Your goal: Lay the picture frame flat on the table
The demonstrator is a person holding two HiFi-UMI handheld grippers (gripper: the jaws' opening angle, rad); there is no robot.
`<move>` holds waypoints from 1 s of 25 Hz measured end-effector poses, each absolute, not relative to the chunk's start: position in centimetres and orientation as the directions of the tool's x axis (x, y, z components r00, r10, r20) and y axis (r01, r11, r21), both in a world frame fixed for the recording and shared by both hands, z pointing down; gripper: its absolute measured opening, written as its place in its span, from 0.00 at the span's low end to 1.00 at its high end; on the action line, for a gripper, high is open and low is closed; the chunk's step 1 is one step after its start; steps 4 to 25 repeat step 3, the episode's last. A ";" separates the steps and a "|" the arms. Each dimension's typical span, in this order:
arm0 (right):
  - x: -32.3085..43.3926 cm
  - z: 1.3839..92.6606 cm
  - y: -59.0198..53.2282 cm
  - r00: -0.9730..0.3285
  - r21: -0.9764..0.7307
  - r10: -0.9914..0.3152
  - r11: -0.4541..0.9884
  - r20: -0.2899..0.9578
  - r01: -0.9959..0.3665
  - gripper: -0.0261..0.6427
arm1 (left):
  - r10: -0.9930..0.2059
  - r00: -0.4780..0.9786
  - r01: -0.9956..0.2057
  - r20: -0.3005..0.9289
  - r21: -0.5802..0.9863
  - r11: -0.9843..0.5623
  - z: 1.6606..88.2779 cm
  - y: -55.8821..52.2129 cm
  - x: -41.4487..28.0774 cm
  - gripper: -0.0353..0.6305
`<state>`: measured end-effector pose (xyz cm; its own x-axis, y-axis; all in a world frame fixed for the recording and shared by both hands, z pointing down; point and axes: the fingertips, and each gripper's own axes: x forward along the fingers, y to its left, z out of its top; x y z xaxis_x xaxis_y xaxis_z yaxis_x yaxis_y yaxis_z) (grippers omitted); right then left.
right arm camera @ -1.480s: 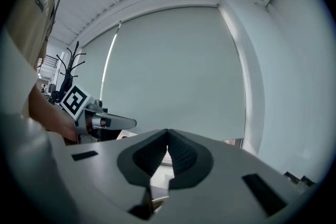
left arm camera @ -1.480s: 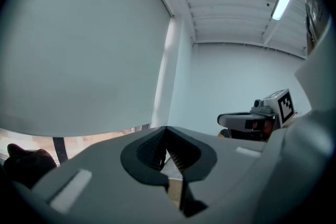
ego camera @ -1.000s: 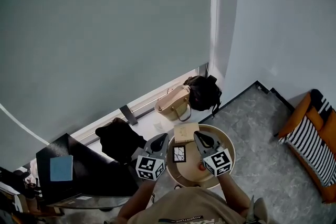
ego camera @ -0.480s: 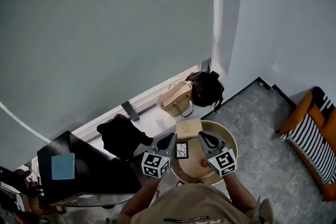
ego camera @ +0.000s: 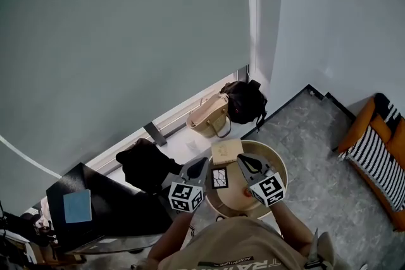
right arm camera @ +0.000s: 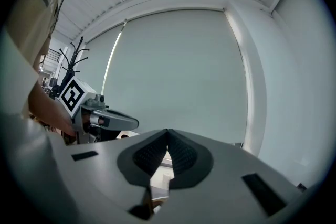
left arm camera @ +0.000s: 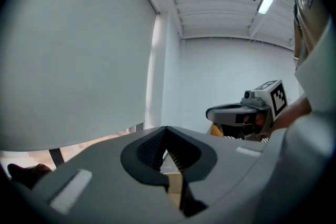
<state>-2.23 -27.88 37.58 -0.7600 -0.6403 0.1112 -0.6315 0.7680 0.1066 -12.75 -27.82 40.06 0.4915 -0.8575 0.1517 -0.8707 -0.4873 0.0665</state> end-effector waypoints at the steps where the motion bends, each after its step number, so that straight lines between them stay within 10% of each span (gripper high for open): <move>1: -2.2 37.7 -27.8 -0.761 0.109 -0.638 0.770 0.114 -0.629 0.05 | -0.858 0.490 -0.871 0.155 0.070 -0.486 40.2 -27.8 -12.7 0.06; 25: -2.2 37.9 -27.7 -0.763 0.114 -0.634 0.773 0.122 -0.624 0.05 | -0.857 0.489 -0.872 0.161 0.077 -0.483 40.6 -27.7 -12.7 0.06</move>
